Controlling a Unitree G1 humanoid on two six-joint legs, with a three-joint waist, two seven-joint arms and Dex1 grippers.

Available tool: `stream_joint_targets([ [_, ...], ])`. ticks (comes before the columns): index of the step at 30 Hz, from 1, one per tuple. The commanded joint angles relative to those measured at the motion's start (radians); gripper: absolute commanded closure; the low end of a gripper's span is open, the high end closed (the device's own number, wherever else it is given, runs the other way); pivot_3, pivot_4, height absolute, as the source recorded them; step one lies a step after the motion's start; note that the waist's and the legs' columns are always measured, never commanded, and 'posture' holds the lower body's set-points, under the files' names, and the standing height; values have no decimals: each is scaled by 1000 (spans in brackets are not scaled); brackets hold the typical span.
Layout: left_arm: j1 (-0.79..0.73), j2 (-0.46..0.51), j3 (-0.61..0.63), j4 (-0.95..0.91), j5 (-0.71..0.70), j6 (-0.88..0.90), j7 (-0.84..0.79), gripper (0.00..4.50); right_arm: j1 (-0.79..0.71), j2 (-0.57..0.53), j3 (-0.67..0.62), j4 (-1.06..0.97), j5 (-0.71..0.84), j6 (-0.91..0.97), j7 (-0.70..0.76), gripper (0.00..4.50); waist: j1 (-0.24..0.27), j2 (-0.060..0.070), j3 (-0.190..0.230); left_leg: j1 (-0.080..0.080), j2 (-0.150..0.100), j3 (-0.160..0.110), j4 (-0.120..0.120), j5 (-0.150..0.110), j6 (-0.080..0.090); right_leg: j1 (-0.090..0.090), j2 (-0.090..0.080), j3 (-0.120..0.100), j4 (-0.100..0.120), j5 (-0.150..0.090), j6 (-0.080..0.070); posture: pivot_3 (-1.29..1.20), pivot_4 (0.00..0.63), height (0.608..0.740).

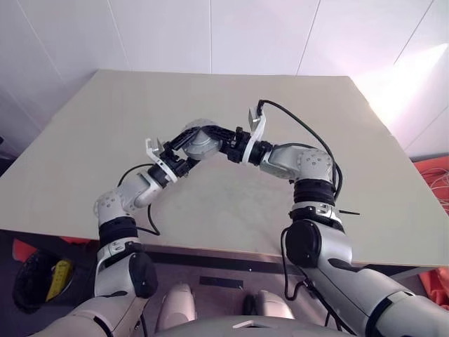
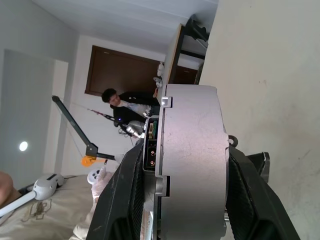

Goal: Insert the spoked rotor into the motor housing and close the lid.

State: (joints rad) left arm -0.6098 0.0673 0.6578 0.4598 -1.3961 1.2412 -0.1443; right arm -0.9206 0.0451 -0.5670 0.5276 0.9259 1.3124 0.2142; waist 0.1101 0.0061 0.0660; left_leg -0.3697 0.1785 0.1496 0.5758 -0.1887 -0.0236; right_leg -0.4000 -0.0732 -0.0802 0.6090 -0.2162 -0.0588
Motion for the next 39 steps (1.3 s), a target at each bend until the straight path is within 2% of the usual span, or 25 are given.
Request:
stream_joint_targets([
  [1,-22,3,-21,-22,-38,6,-12,61,-19,3,5,-57,53,-5,28,2385,1,0,0,0,0,0,0,0,0,0,0,0,0,0,0,0,0,740],
  [5,-19,14,-31,-33,-33,-12,-28,61,-19,-3,10,-50,48,-15,29,2385,2,0,0,0,0,0,0,0,0,0,0,0,0,0,0,0,0,740],
  [6,-17,18,-31,-32,-32,-16,-30,234,-20,-5,11,-46,47,-19,29,2385,2,0,0,0,0,0,0,0,0,0,0,0,0,0,0,0,0,740],
  [9,-13,29,-32,-27,-26,-33,-38,933,-23,-13,9,-27,38,-36,22,2385,2,0,0,0,0,0,0,0,0,0,0,0,0,0,1,0,0,740],
  [12,-9,37,-34,-25,-29,-40,-45,2001,-28,-18,5,-1,30,-58,10,2385,3,0,0,0,0,0,0,0,0,0,0,0,0,0,1,0,0,740],
  [14,-5,40,-35,-27,-32,-43,-50,2389,-33,-22,2,14,28,-68,7,2385,3,0,0,0,0,0,0,0,0,0,0,0,0,0,1,0,0,740],
  [26,4,53,-46,-28,-12,-80,-69,2389,-20,-46,59,47,-34,-167,37,2385,12,0,0,0,0,0,1,0,0,0,0,0,0,1,1,0,0,740],
  [33,8,56,-55,-26,-16,-88,-79,2389,-13,-54,128,36,-105,-266,47,23,16,0,0,0,0,0,1,0,0,1,0,0,0,1,1,0,0,740],
  [35,9,58,-60,-30,-3,-101,-87,2389,-6,-60,150,47,-151,-333,49,23,16,0,0,0,0,0,1,0,0,1,0,0,1,1,1,0,0,740],
  [39,23,77,-67,-72,94,-238,-135,2389,5,-69,159,66,-182,-379,56,23,16,0,0,0,0,0,2,0,0,1,0,0,1,1,1,0,0,740],
])
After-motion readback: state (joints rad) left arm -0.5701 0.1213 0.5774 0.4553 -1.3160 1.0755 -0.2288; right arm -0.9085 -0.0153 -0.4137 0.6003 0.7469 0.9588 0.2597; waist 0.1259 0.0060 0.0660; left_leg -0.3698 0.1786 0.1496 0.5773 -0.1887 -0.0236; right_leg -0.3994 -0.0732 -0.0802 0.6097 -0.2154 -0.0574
